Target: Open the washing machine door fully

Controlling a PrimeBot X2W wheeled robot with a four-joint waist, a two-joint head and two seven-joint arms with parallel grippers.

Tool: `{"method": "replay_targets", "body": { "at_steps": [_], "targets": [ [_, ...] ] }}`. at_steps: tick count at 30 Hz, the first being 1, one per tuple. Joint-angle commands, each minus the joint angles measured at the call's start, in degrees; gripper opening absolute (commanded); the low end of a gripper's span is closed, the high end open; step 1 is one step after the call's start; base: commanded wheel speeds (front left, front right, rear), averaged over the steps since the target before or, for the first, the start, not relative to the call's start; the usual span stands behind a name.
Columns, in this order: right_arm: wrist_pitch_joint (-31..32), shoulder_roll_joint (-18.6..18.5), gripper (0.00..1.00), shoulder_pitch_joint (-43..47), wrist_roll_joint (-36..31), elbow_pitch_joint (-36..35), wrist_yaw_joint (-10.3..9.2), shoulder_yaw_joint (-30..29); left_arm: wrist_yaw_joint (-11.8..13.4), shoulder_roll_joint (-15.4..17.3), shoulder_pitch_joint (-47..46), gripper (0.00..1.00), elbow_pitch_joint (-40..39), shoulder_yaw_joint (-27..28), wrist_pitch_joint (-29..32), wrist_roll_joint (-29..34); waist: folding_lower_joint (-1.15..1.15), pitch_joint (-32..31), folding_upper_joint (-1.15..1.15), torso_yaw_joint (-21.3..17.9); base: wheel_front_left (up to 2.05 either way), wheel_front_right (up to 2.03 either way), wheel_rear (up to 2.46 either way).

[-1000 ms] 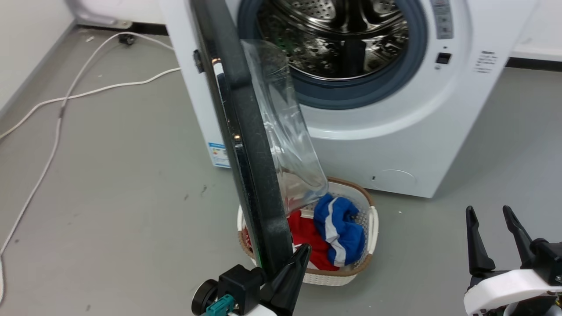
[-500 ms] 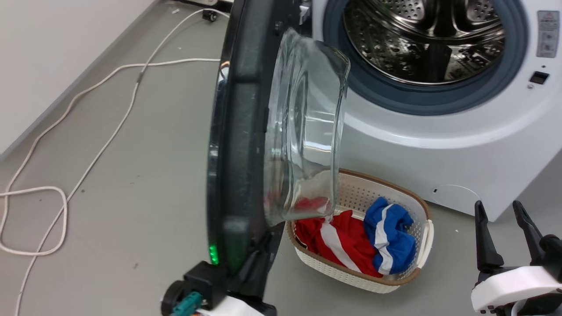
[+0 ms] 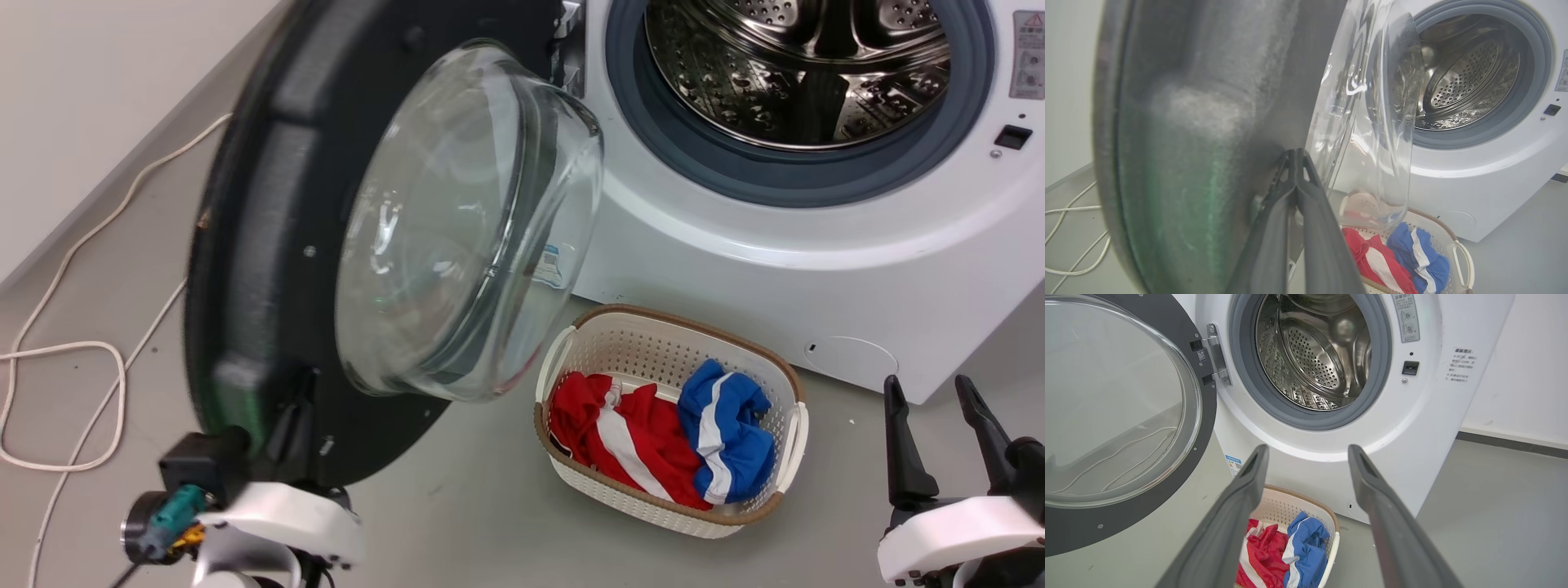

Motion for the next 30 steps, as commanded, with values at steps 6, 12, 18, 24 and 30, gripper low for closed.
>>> {"method": "replay_targets", "body": {
  "at_steps": [6, 12, 18, 24, 30],
  "targets": [
    [1.16, -0.12, 1.0, -0.47, -0.37, -1.34, -0.01, -0.07, -0.6, 3.24, -5.63, 0.0, 6.11, 6.17, -1.4, -3.02, 0.0, 1.5, 0.0, -2.07, 0.0, 0.0, 0.0],
    [2.06, -0.85, 1.0, -1.38, -0.25, -2.19, -0.01, -0.34, -1.96, 6.33, -10.38, 0.0, 13.47, 11.53, -3.14, -6.03, 0.0, 3.19, 0.0, -4.0, 0.0, 0.0, 0.0],
    [2.31, -0.82, 1.0, -1.43, -0.23, -2.7, -0.01, -0.94, -3.86, 8.48, -14.23, 0.0, 21.58, 15.44, -5.1, -8.56, 0.0, 4.26, 0.0, -5.14, 0.0, 0.0, 0.0],
    [2.32, -0.56, 1.0, -2.01, -0.46, -3.08, -0.01, -0.85, -5.69, 10.24, -18.75, 0.0, 28.57, 17.34, -6.93, -8.27, 0.0, 5.09, 0.0, -5.74, 0.0, 0.0, 0.0],
    [1.97, -0.47, 1.0, -2.46, -0.3, -2.49, -0.01, -0.65, -6.97, 10.48, -22.0, 0.0, 33.42, 18.19, -7.63, -6.85, 0.0, 4.6, 0.0, -5.97, 0.0, 0.0, 0.0]
  ]
}}
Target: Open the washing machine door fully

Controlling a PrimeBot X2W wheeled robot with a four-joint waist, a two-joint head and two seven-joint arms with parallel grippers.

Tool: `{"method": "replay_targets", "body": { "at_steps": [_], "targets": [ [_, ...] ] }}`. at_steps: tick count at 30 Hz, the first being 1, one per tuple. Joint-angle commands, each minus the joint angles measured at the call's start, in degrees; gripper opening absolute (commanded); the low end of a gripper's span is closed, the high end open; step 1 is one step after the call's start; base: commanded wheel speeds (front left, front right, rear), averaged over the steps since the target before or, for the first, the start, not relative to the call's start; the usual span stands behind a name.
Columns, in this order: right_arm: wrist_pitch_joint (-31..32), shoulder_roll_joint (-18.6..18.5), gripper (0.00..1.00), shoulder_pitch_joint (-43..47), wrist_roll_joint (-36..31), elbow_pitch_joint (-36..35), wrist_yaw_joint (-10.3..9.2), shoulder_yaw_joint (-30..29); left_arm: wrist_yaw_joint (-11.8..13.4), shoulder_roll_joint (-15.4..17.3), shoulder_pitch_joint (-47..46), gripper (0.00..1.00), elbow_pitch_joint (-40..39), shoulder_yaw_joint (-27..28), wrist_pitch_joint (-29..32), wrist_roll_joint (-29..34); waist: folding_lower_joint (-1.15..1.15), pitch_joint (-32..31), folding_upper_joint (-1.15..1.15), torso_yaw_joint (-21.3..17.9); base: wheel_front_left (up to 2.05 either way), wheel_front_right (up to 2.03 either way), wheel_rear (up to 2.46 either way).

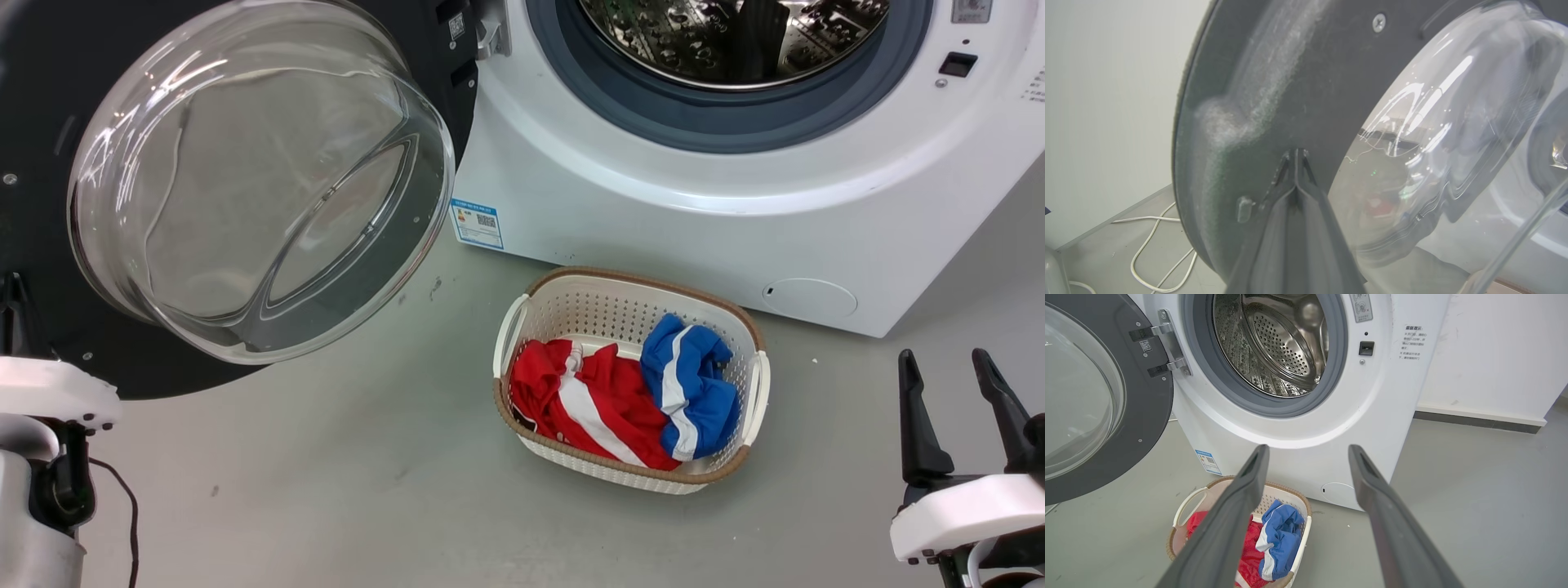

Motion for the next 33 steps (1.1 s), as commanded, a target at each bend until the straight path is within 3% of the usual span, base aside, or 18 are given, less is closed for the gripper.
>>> {"method": "replay_targets", "body": {
  "at_steps": [1, 7, 14, 23, 28, 33],
  "targets": [
    [-0.37, 0.07, 1.0, -0.7, -0.18, 0.15, -0.01, 0.09, 0.0, 0.34, -1.35, 0.0, 0.84, 0.63, -0.34, 0.62, 0.0, -0.52, 0.0, -0.06, 0.0, 0.0, 0.0],
    [-0.82, 0.21, 1.0, 0.17, -0.17, 1.0, -0.01, 0.45, -0.44, -1.32, 0.05, 0.0, 0.54, 1.02, -0.47, 2.47, 0.0, -2.7, 0.0, 0.03, 0.0, 0.0, 0.0],
    [-1.88, 0.44, 1.0, 1.61, 0.28, 1.9, -0.01, 0.79, -0.2, -5.39, 6.31, 0.0, -6.08, 0.18, -0.37, 5.19, 0.0, -5.8, 0.0, 0.69, 0.0, 0.0, 0.0],
    [-2.55, 0.65, 1.0, 3.35, 1.04, 3.18, -0.01, 0.75, 0.37, -9.62, 13.9, 0.0, -14.13, -5.63, 0.11, 8.59, 0.0, -9.48, 0.0, 1.42, 0.0, 0.0, 0.0],
    [-2.87, 0.66, 1.0, 3.48, 1.16, 3.68, -0.01, 1.55, 0.45, -11.78, 16.35, 0.0, -18.6, -9.28, 0.88, 9.84, 0.0, -10.44, 0.0, 0.04, 0.0, 0.0, 0.0],
    [-3.09, 0.68, 1.0, 3.11, 1.43, 4.52, -0.01, 2.74, -0.48, -14.21, 18.12, 0.0, -20.96, -13.0, 1.11, 10.26, 0.0, -10.76, 0.0, -3.93, 0.0, 0.0, 0.0]
  ]
}}
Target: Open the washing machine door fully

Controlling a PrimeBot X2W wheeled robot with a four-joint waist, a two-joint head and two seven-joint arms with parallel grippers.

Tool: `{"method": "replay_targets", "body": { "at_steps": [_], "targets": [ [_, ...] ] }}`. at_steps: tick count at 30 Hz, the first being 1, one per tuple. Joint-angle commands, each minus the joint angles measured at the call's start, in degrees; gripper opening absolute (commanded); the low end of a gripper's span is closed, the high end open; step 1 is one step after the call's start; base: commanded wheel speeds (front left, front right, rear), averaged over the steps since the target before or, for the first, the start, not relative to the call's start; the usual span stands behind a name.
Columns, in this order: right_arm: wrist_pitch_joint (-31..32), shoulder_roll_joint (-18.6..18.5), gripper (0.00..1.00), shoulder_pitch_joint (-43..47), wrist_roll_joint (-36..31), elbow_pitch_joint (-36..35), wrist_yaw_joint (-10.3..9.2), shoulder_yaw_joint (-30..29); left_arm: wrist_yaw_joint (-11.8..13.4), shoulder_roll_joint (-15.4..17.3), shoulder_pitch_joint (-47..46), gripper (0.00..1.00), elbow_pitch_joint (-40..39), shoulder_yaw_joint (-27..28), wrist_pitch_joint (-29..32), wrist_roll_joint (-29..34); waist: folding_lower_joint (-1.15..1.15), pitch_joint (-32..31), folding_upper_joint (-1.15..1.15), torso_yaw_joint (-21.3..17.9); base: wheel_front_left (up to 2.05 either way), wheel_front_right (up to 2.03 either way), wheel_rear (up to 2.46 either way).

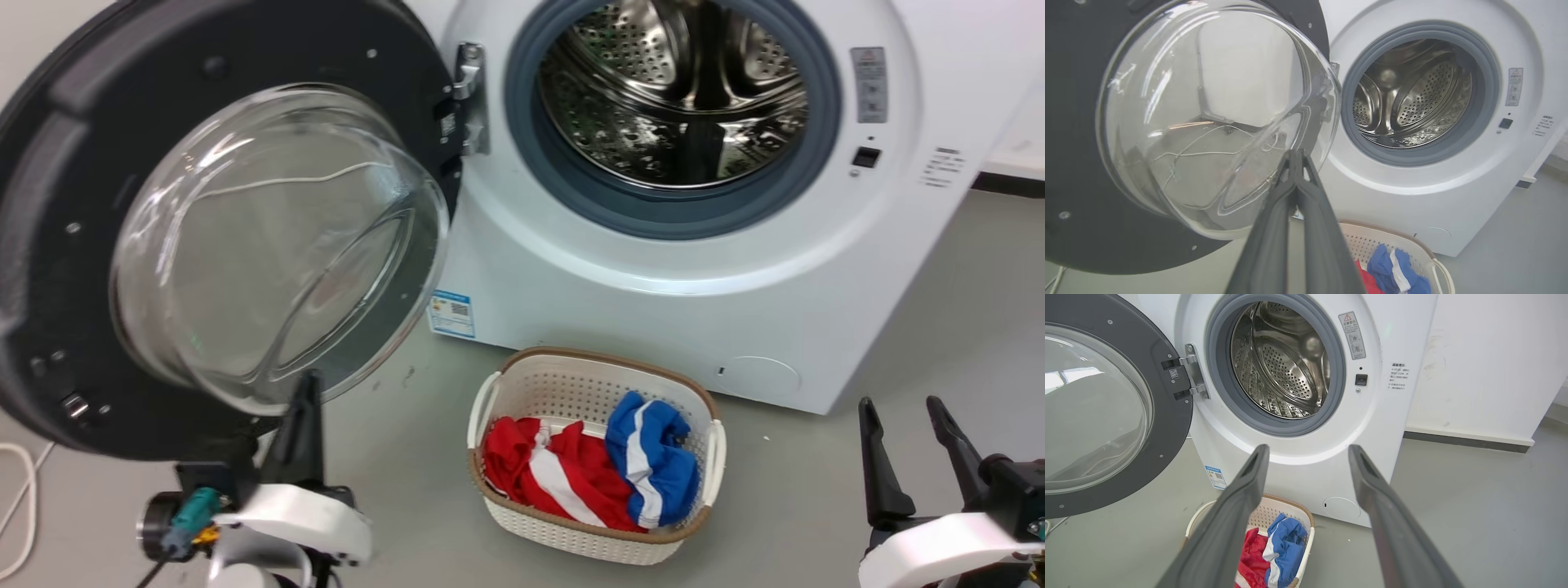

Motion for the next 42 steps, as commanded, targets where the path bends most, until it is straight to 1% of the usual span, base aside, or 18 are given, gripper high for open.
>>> {"method": "replay_targets", "body": {
  "at_steps": [1, 2, 5, 7, 11, 13, 14, 18, 23, 42],
  "targets": [
    [-0.28, 0.14, 1.0, -0.1, 0.3, 0.43, -0.01, 0.21, -0.42, -0.85, 0.81, 0.0, 0.11, -1.33, 0.24, 0.06, 0.0, -0.11, 0.0, -2.61, 0.0, 0.0, 0.0],
    [-0.28, 0.14, 1.0, -0.1, 0.3, 0.43, -0.01, 0.21, -0.42, -0.85, 0.81, 0.0, 0.11, -1.33, 0.24, 0.06, 0.0, -0.11, 0.0, -2.61, 0.0, 0.0, 0.0],
    [-0.55, 0.14, 1.0, -0.82, 0.31, 0.93, -0.01, 0.64, -0.94, -1.59, 0.13, 0.0, 0.99, -3.15, 0.29, 0.91, 0.0, 0.11, 0.0, -5.53, 0.0, 0.0, 0.0],
    [-0.71, 0.14, 1.0, -1.39, 0.12, 1.24, -0.01, 1.37, -0.94, -1.47, -0.53, 0.0, 2.02, -3.96, 0.27, 1.65, 0.0, 0.34, 0.0, -7.74, 0.0, 0.0, 0.0],
    [-1.05, 0.14, 1.0, -1.65, 0.23, 1.81, -0.01, 1.82, -1.14, -1.52, -1.58, 0.65, 3.98, -5.22, 0.21, 2.71, 0.0, 0.7, 0.0, -11.49, 0.0, 0.0, 0.0],
    [-1.21, 0.15, 1.0, -1.68, 0.24, 2.09, -0.01, 1.99, -1.0, -1.4, -1.76, 0.9, 4.78, -5.6, 0.08, 3.11, 0.0, 0.73, 0.0, -13.08, 0.0, 0.0, 0.0],
    [-1.24, 0.15, 1.0, -1.67, 0.18, 2.21, -0.01, 2.17, -0.81, -1.37, -1.75, 1.0, 5.1, -5.6, 0.02, 3.12, 0.0, 0.75, 0.0, -13.87, 0.0, 0.0, 0.0],
    [-1.29, -0.37, 1.0, -2.48, 0.63, 2.84, -0.01, 2.63, -0.14, -1.43, -1.78, 1.0, 5.91, -5.18, -0.3, 3.09, 0.0, 0.96, 0.0, -16.29, 0.0, 0.0, 0.0],
    [-1.89, -0.8, 1.0, -2.87, 0.94, 3.49, -0.01, 3.36, 0.27, -1.47, -1.82, 1.0, 6.65, -4.76, -0.69, 2.99, 0.0, 0.9, 0.0, -17.48, 0.0, 0.0, 0.0],
    [-3.2, -1.95, 1.0, -4.37, 1.91, 5.14, -0.01, 4.29, 0.88, -1.15, -2.81, 1.0, 6.66, -3.2, -1.36, 2.85, 0.0, 2.14, 0.0, -16.74, 0.0, 0.0, 0.0]
  ]
}}
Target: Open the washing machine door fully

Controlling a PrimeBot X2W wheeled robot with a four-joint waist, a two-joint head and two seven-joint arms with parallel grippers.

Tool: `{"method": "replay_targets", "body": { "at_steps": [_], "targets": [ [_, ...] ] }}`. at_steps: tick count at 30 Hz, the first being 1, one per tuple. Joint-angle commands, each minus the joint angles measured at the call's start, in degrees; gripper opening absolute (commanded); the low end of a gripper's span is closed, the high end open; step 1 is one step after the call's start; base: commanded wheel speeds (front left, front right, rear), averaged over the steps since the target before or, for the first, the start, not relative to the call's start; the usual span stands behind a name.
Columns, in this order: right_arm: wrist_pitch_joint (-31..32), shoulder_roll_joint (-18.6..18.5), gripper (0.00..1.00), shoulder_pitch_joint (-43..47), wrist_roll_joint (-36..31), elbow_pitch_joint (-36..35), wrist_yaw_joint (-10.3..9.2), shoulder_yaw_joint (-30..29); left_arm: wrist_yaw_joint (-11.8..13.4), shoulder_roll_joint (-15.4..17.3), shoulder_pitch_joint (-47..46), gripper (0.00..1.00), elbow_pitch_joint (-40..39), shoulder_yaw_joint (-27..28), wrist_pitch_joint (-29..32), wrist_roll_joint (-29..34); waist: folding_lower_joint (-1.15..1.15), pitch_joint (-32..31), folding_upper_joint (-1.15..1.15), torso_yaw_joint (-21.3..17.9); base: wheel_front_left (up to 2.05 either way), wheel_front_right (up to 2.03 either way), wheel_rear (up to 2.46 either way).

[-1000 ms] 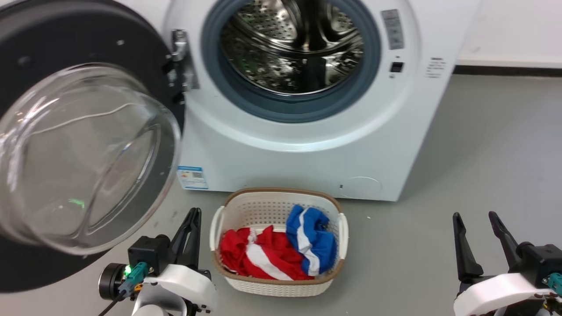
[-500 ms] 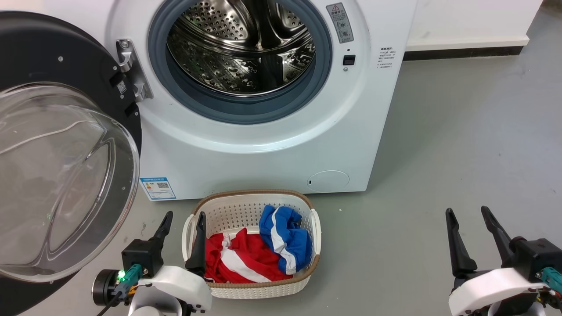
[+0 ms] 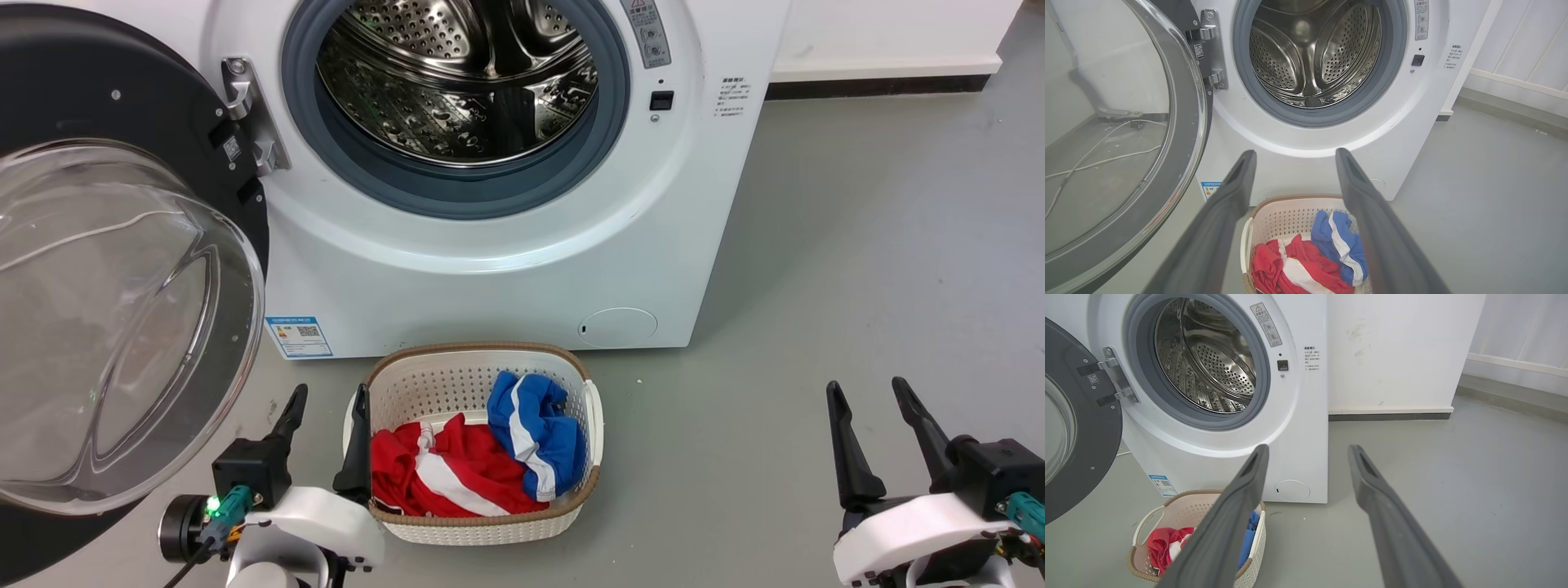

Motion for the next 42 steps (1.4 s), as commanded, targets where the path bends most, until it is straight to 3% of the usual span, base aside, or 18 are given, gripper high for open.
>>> {"method": "replay_targets", "body": {
  "at_steps": [1, 28, 29, 42],
  "targets": [
    [-0.11, -0.38, 1.0, -0.7, 0.13, 0.07, -0.01, 0.08, 0.28, 0.18, -0.86, 1.0, -0.22, 0.06, -0.34, 0.37, 0.0, 0.08, 0.0, 0.03, 0.0, 0.0, 0.0],
    [-0.1, -0.05, 1.0, 0.24, 0.18, 0.09, -0.01, 0.13, 0.22, -0.17, 0.29, 1.0, -1.37, 0.92, -0.49, 0.71, 0.0, -0.15, 0.0, 0.27, 0.0, 0.0, 0.0],
    [-0.07, -0.15, 0.0, 0.05, 0.27, 0.4, 0.0, 0.12, 0.33, -0.34, 0.25, 0.0, -1.01, 0.71, -0.05, 0.8, 0.0, -0.15, 0.0, 0.28, 0.0, 0.0, 0.0],
    [1.76, 0.17, 0.0, -1.04, 12.56, 2.75, 0.0, -0.65, -1.56, -1.93, 0.58, 0.0, -0.64, 3.73, 3.26, -9.56, 0.0, -0.25, 0.0, 0.48, 0.0, 0.0, 0.0]
  ]
}}
